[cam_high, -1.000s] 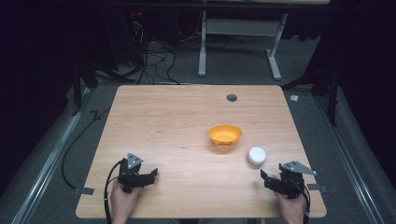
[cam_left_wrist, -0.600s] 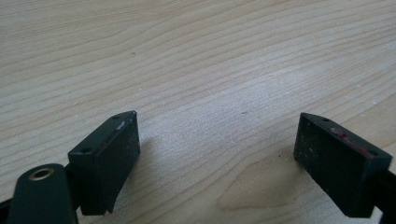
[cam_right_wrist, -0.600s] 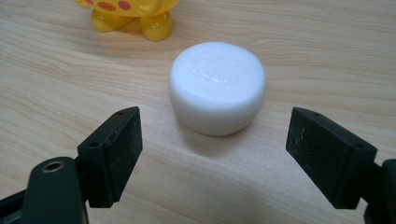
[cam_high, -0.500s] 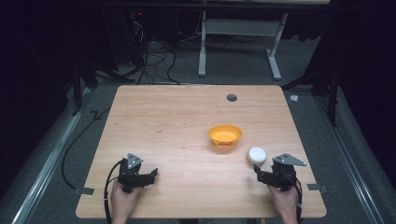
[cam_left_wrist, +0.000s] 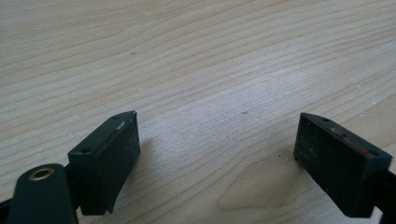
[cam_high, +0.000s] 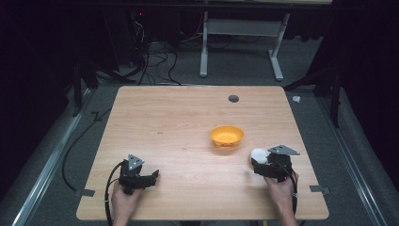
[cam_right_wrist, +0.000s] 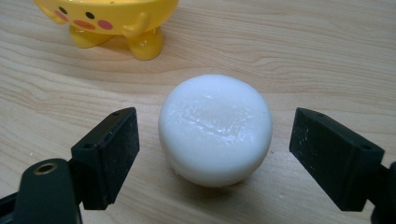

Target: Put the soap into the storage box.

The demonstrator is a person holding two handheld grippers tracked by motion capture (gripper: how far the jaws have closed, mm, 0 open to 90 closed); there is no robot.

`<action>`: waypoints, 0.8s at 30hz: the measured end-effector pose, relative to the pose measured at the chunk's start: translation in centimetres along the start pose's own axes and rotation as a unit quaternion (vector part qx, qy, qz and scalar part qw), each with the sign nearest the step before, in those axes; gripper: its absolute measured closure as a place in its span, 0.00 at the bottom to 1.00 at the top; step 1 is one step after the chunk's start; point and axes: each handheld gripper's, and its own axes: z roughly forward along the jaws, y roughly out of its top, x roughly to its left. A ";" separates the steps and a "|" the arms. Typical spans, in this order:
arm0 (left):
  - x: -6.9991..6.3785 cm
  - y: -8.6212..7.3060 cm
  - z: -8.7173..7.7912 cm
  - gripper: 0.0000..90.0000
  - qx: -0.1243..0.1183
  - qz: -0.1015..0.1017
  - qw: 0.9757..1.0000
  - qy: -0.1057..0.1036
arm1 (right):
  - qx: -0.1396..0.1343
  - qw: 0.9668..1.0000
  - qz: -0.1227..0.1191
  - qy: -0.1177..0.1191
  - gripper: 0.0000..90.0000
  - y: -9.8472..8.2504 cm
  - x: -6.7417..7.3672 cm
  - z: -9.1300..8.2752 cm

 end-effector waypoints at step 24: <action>0.0 0.0 0.0 0.16 0.000 0.000 1.000 0.000 | 0.040 0.999 0.010 -0.011 0.25 0.2 0.1 3.3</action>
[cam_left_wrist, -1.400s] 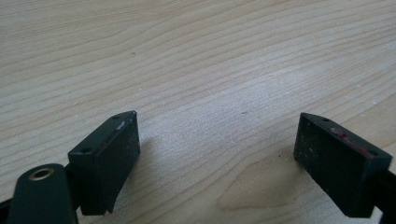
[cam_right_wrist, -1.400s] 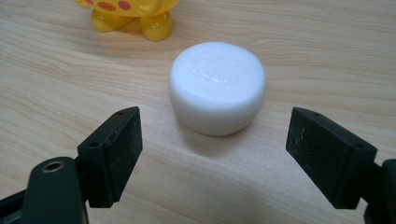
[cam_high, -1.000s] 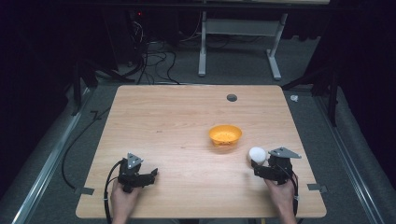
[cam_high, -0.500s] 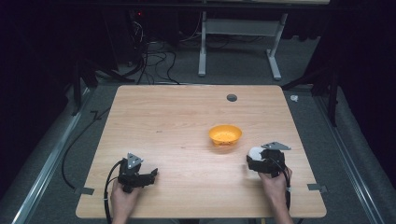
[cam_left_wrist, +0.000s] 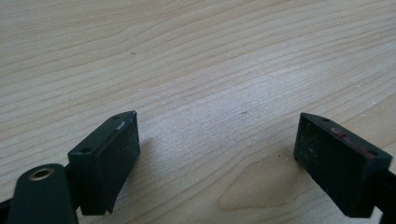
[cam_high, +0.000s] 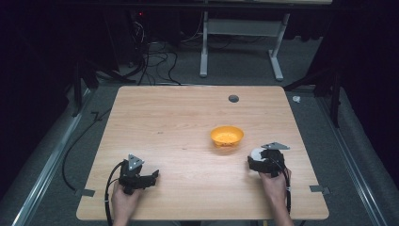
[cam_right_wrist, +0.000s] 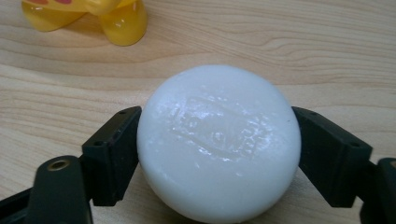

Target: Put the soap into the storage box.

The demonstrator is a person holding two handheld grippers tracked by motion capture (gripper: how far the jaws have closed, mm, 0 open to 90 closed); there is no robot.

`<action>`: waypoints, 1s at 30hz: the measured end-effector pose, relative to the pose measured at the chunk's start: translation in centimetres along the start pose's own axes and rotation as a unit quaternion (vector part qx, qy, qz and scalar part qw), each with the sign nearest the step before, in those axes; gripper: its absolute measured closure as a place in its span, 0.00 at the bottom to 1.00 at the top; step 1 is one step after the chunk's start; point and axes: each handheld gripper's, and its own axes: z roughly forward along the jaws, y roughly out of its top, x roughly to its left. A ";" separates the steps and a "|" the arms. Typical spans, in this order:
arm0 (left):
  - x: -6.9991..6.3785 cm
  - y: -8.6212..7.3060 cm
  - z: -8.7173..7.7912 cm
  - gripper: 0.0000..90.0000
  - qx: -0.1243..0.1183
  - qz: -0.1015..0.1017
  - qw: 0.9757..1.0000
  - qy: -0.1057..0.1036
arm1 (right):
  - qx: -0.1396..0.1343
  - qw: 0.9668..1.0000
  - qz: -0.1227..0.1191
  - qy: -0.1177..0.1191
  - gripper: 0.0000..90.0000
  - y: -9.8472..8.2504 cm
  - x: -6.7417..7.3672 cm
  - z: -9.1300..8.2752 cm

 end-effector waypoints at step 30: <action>0.0 0.0 0.0 0.16 0.000 0.000 1.000 0.000 | -0.012 1.000 0.004 0.012 0.27 0.4 -0.2 -1.1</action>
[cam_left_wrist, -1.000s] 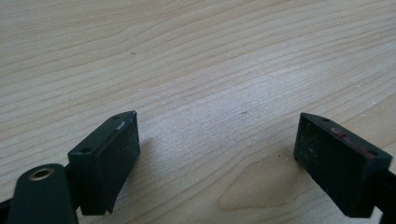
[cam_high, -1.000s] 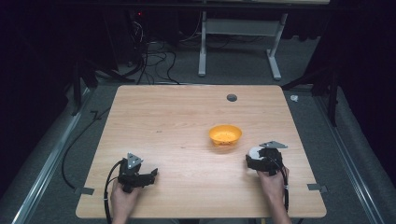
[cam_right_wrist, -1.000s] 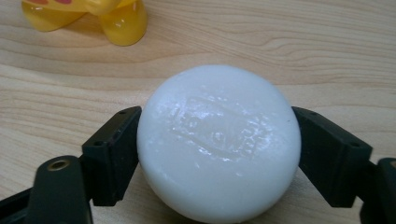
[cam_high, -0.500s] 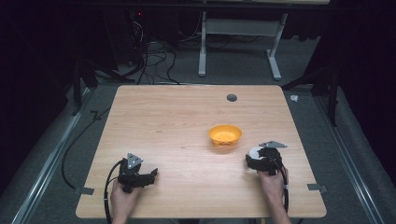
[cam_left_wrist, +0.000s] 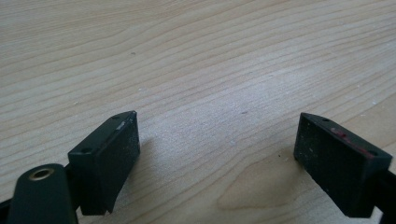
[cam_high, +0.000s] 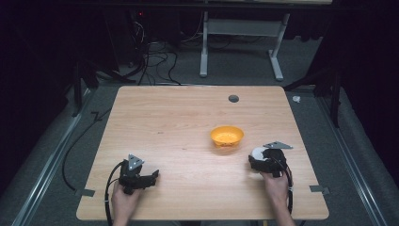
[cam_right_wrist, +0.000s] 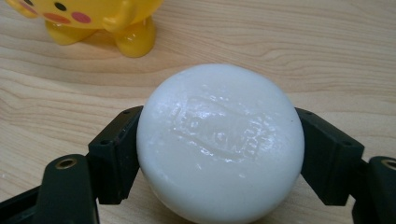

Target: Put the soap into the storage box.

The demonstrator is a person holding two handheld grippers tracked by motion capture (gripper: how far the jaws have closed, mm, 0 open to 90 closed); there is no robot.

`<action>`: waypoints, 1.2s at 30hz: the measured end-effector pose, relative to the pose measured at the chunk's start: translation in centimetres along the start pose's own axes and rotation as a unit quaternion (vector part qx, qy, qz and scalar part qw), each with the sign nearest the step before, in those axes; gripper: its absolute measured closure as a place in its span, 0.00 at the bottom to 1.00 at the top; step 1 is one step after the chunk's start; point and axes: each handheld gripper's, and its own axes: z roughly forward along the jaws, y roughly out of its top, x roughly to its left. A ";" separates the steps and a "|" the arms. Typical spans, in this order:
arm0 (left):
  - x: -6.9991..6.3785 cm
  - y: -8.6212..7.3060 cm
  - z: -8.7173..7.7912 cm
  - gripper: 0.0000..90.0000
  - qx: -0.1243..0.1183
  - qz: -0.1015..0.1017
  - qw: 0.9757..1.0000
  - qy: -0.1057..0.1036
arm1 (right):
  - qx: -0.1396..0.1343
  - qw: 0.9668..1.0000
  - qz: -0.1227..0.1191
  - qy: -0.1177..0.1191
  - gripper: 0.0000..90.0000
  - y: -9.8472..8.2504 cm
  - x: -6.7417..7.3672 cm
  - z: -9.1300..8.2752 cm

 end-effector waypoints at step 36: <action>0.0 0.0 0.0 0.16 0.000 0.000 1.000 0.000 | -0.032 0.997 -0.035 0.053 0.27 3.8 2.0 -3.5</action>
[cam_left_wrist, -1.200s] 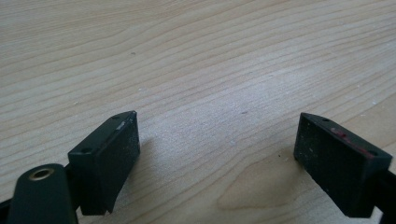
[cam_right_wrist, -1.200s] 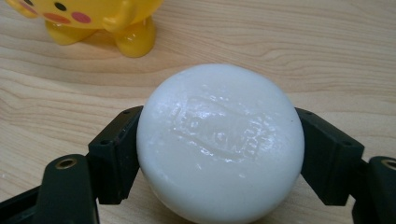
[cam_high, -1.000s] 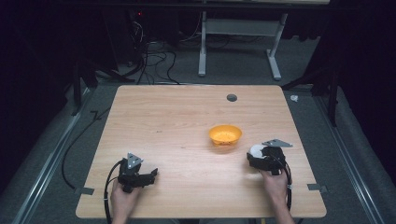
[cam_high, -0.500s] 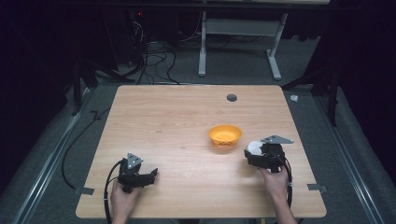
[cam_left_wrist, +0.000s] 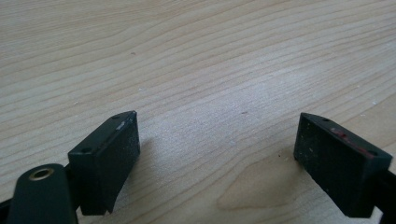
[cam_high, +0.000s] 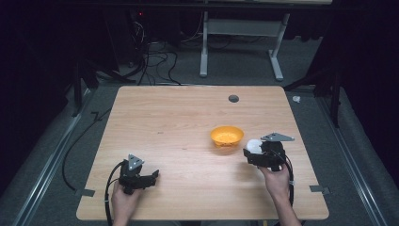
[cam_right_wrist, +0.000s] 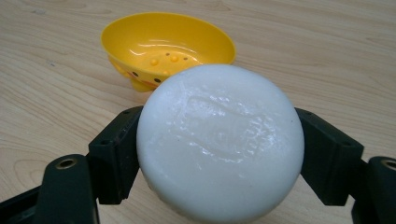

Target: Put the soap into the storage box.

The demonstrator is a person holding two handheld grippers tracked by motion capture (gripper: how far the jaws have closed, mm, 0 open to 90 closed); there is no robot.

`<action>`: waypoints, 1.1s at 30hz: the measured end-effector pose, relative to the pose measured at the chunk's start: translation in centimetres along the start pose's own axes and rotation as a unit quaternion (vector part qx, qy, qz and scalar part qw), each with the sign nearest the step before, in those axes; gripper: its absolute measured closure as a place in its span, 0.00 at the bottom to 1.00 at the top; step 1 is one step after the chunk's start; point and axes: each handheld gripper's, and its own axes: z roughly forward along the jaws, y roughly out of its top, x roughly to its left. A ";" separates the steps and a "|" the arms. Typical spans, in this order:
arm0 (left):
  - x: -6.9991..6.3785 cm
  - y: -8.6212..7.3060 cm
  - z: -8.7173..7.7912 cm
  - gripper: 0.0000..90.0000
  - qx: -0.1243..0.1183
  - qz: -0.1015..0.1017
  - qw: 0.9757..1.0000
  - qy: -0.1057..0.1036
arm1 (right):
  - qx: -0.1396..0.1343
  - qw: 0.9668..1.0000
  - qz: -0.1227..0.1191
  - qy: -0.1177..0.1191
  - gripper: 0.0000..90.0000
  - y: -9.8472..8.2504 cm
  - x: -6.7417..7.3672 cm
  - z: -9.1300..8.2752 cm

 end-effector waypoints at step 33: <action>0.0 0.0 0.0 0.16 -0.001 0.000 1.000 0.000 | -0.006 0.999 -0.027 0.044 0.27 3.8 2.2 0.1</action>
